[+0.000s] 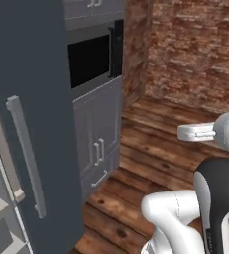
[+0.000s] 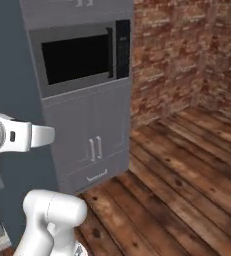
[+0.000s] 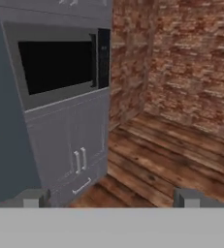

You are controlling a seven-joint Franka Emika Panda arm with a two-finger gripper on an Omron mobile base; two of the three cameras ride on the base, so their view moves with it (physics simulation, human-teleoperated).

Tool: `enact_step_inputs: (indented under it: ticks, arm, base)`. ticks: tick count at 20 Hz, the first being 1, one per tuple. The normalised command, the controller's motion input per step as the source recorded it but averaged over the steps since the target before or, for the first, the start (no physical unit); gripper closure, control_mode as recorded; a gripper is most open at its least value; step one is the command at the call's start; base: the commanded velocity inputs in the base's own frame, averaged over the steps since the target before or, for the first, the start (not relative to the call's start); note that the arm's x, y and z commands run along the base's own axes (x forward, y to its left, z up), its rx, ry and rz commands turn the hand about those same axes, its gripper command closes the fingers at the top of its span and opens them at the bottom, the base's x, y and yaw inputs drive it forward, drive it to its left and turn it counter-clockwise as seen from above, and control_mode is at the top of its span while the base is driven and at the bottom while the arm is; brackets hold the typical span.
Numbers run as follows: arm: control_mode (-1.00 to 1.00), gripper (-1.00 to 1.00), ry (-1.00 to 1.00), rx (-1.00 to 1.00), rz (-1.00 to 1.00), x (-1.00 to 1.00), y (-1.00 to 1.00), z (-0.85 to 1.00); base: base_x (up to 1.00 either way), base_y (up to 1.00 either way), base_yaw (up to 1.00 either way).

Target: Take the mango, orange, and kiwi from the freezer and place them in the bowl on the counter.

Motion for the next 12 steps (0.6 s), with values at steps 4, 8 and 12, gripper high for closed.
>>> enact_step_inputs:
  ticks: [4, 8, 12]
  arm:
    - [1.00, -1.00, 0.00, 0.00, 0.00, 0.00, 0.00, 0.00]
    - [1.00, -1.00, 0.00, 0.00, 0.00, 0.00, 0.00, 0.00]
    - [1.00, -1.00, 0.00, 0.00, 0.00, 0.00, 0.00, 0.00]
  base:
    - [0.28, 0.00, 0.78]
    - [0.69, 0.00, 0.72]
    - [0.54, 0.00, 0.73]
